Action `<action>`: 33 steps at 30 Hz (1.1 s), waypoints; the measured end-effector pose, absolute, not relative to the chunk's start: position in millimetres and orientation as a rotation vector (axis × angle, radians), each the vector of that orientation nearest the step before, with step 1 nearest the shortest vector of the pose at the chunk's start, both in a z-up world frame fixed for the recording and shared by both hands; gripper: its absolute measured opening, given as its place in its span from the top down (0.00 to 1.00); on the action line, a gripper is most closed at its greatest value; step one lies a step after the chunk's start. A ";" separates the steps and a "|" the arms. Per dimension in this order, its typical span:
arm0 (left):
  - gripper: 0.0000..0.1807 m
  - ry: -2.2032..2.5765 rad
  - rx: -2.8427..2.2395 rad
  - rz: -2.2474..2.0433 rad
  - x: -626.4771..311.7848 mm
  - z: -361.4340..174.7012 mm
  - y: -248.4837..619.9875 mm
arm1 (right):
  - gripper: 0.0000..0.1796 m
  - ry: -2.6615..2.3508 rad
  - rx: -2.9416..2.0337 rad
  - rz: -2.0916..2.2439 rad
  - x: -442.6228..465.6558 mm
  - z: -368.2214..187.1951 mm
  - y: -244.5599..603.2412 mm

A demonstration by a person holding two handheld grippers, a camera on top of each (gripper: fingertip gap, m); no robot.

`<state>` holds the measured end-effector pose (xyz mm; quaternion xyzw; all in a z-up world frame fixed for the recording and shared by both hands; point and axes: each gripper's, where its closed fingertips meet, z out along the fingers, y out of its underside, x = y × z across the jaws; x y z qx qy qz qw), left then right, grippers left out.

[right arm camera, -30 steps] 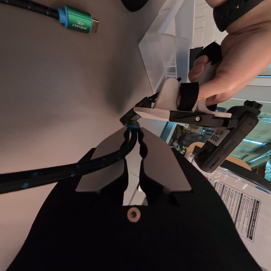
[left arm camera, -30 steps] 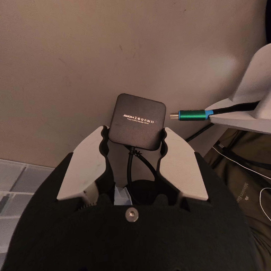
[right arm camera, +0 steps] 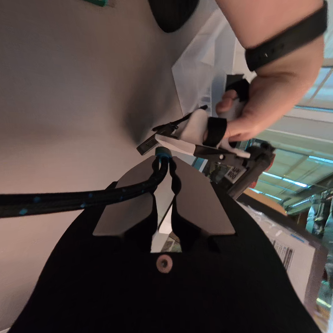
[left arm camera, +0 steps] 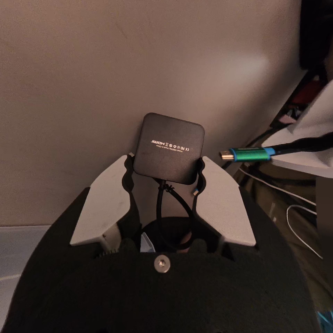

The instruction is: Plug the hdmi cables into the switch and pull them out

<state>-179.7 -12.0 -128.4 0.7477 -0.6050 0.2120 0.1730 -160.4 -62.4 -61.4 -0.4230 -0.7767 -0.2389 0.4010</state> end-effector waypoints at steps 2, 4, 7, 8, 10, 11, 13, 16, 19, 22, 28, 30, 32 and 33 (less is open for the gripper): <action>0.62 -1.698 2.201 0.632 -169.7 -123.8 -5.4 | 0.94 -1.890 -1.120 -0.571 -146.9 -49.1 -57.6; 0.62 -1.710 2.225 0.667 -161.7 -118.7 -4.2 | 0.93 -1.812 -1.162 -0.519 -135.3 -36.4 -55.1; 0.62 -1.695 2.227 0.768 -150.1 -113.8 -5.1 | 0.93 -1.722 -1.217 -0.476 -120.3 -23.8 -51.0; 0.62 -1.695 2.235 0.778 -148.0 -114.8 -3.3 | 0.93 -1.697 -1.232 -0.467 -116.0 -20.6 -49.7; 0.62 -1.685 2.244 0.843 -139.9 -112.8 -0.9 | 0.93 -1.638 -1.256 -0.454 -107.5 -12.1 -46.5; 0.62 -1.679 2.246 0.903 -133.9 -109.0 -0.4 | 0.93 -1.599 -1.263 -0.455 -103.2 -5.8 -44.4; 0.62 -1.666 2.234 1.032 -123.3 -97.9 -1.0 | 0.93 -1.519 -1.277 -0.438 -96.3 7.4 -41.8; 0.62 -1.647 2.222 1.253 -107.7 -76.3 1.2 | 0.93 -1.382 -1.283 -0.406 -88.4 30.9 -38.8; 0.62 -1.588 2.207 1.520 -93.1 -48.8 6.8 | 0.94 -1.243 -1.276 -0.350 -82.9 54.6 -38.6; 0.62 -1.552 2.193 1.799 -81.4 -18.2 15.3 | 0.94 -1.103 -1.253 -0.306 -75.5 78.3 -39.5; 0.62 -1.524 2.041 2.479 -73.4 60.3 21.6 | 0.94 -0.873 -1.176 -0.155 -64.7 120.8 -51.8; 0.62 -1.585 2.005 2.655 -77.0 82.9 17.8 | 0.94 -0.834 -1.137 -0.101 -65.2 132.4 -59.3; 0.62 -1.657 1.935 2.835 -83.6 106.9 8.1 | 0.94 -0.803 -1.101 -0.029 -68.1 143.1 -67.8; 0.62 -1.706 1.887 2.912 -87.4 118.0 1.0 | 0.94 -0.795 -1.082 0.018 -71.1 148.0 -73.1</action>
